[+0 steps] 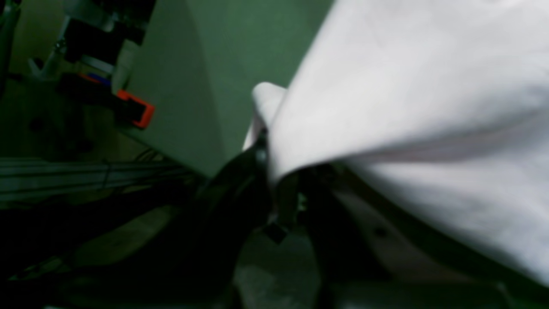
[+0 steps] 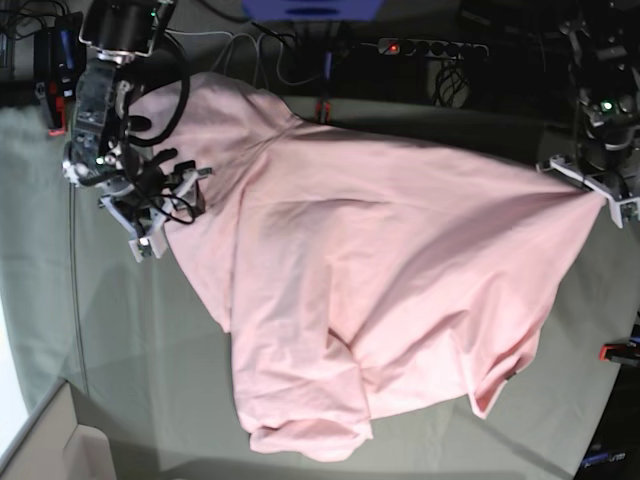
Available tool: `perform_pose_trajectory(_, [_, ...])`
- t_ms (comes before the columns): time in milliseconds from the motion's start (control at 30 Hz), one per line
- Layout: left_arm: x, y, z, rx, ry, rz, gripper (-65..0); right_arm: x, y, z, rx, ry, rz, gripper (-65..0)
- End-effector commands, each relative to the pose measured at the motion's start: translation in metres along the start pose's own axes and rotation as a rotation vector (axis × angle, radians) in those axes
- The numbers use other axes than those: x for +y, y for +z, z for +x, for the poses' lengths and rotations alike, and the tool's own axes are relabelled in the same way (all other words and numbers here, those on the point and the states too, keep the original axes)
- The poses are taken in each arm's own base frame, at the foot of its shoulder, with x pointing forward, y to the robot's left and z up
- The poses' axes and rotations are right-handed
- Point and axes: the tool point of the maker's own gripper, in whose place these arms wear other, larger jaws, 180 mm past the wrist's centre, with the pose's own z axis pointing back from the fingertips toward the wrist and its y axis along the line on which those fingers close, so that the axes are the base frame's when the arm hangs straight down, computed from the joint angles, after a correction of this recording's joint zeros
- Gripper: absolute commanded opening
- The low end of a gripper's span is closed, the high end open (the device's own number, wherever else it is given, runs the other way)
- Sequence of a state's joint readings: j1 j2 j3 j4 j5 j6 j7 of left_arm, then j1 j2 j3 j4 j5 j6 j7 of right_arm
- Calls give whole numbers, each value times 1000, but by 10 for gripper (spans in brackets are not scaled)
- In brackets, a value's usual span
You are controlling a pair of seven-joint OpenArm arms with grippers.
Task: Layout the t-shirt on the table in an organized manner, then fold the t-shirt properly
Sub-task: 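Raise both grippers higher, lifting the shirt off the table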
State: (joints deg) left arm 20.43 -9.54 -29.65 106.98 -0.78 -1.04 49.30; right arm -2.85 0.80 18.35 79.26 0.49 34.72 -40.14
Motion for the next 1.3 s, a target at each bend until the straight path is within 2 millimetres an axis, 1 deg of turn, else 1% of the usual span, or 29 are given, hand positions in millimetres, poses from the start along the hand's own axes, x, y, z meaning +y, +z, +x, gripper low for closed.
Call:
perform_pose_trajectory(0, [7, 2, 12, -43, 0, 24, -649, -4, 0, 11, -30, 5, -1, -306])
perform_pose_trajectory(67, [8, 2, 12, -42, -1, 24, -649, -5, -4, 10, -22, -7, 3, -307])
perform_pose_trajectory(100, [8, 1, 12, -42, 0, 24, -649, -9, -3, 10, -19, -4, -3, -307])
perform_pose_trajectory(200, [8, -4, 4, -14, 1, 26, -649, -9, -3, 8, -14, 3, -3, -311])
perform_pose_trajectory(267, [9, -8, -2, 5, 1, 27, -649, -9, -3, 8, -13, 3, -3, -339])
perform_pose_trajectory(333, [10, -10, -7, 19, -1, 29, -649, -9, -3, 7, -11, 3, -2, -398])
perform_pose_trajectory(367, [10, -11, -7, 21, 0, 29, -649, -8, -3, 5, -8, 3, -1, -443])
perform_pose_trajectory(400, [10, -11, -8, 22, 0, 29, -649, -6, -3, 1, 0, 8, 6, -504])
perform_pose_trajectory(467, [11, -11, -7, 22, -1, 29, -649, 1, -4, -3, 10, 23, 20, -650])
perform_pose_trajectory(533, [11, -11, -6, 19, -1, 29, -649, 5, -2, -8, 20, 36, 24, -650])
perform_pose_trajectory(633, [11, -10, -5, 13, -3, 30, -649, 6, 12, -6, -9, 59, 6, -650])
perform_pose_trajectory(733, [11, -10, -5, 13, -3, 30, -649, 9, 35, 5, -67, 99, -26, -650])
perform_pose_trajectory(833, [11, -9, -4, 12, -3, 30, -649, 12, 59, 22, -138, 135, -61, -650])
perform_pose_trajectory(900, [12, -7, 0, -1, -5, 31, -649, 15, 74, 29, -172, 160, -79, -650])
perform_pose_trajectory(1000, [12, -3, 5, -20, -5, 33, -649, 23, 92, 39, -233, 160, -64, -650])
perform_pose_trajectory(1033, [15, -3, 5, -19, 1, 39, -649, 22, 96, 40, -244, 151, -65, -650])
perform_pose_trajectory(1100, [20, -3, 5, -19, 19, 54, -649, 16, 97, 37, -237, 136, -75, -650])
perform_pose_trajectory(1200, [23, -5, 3, -12, 27, 59, -649, 13, 80, 17, -180, 95, -52, -650])
perform_pose_trajectory(1267, [21, -5, 3, -11, 24, 54, -649, 11, 66, 10, -147, 69, -37, -650])
